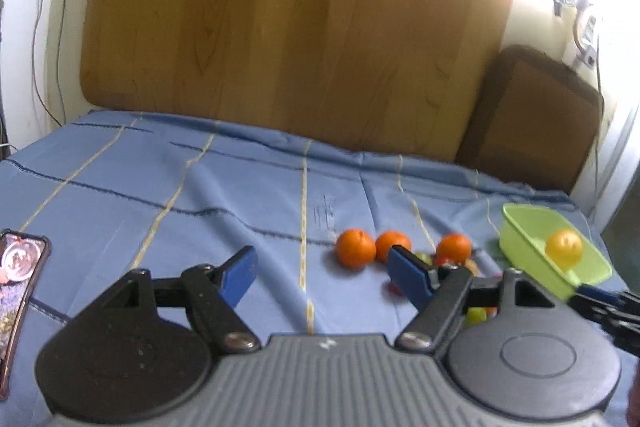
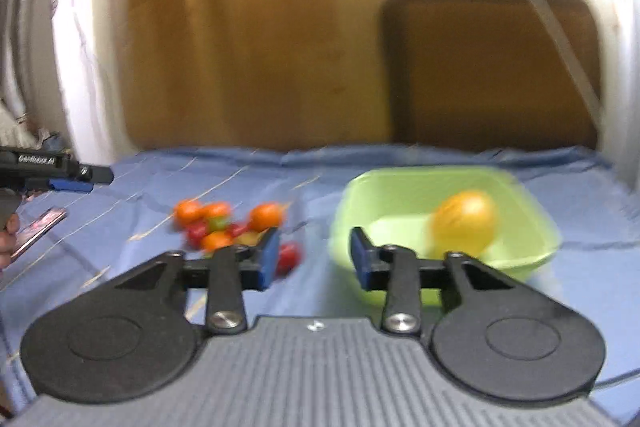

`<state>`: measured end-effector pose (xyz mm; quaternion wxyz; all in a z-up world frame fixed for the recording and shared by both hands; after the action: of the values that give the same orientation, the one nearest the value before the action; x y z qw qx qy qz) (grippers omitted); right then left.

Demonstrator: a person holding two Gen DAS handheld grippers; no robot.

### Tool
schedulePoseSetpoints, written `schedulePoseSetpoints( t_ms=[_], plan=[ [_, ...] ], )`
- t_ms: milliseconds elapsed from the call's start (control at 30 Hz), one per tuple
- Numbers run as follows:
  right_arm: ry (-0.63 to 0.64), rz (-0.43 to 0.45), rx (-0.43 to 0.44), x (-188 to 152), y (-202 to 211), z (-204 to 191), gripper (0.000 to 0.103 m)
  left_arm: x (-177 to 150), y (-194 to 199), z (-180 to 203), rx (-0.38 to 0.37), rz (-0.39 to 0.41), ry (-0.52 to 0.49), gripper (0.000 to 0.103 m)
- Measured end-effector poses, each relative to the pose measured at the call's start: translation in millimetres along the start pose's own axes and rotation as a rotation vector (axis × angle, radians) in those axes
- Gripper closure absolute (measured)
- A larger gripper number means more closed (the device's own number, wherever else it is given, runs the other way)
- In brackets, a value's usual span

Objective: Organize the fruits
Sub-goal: 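Grasp a green tomato with the left gripper while the right grasps an orange tomato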

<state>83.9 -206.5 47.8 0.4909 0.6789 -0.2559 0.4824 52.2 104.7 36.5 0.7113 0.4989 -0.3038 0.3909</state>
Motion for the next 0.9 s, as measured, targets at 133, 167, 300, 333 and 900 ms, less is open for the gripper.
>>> schedulePoseSetpoints(
  t_ms=[133, 167, 300, 333, 900],
  plan=[
    [0.018, -0.078, 0.014, -16.0, -28.1, -30.1, 0.072, -15.7, -20.0, 32.3, -0.08, -0.046, -0.095, 0.03],
    [0.005, -0.098, 0.015, -16.3, -37.3, -30.2, 0.072, -21.2, -29.8, 44.1, -0.106, -0.067, -0.126, 0.03],
    [-0.056, -0.145, 0.001, -13.3, -49.9, -28.6, 0.071, -45.3, -57.1, 77.4, -0.18, -0.138, -0.212, 0.037],
    [-0.07, -0.149, 0.006, -11.6, -52.9, -28.9, 0.071, -49.6, -64.2, 86.2, -0.193, -0.154, -0.24, 0.039],
    [0.174, -0.109, 0.08, -12.4, -53.0, -49.6, 0.071, -66.3, -77.2, 85.7, -0.219, -0.215, -0.259, 0.07]
  ],
)
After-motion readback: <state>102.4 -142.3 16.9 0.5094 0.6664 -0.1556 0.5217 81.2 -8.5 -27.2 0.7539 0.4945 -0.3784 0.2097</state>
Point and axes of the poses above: each gripper's, at about its wrist camera, not at the fingertips, and y roughly against the way its jaws point, z to its right, x to its top, the point moved 7 cm from there along -y, roughly the way its jaws point, and after that the axes turned 13 degrees about -x, right-handed, at the moved point
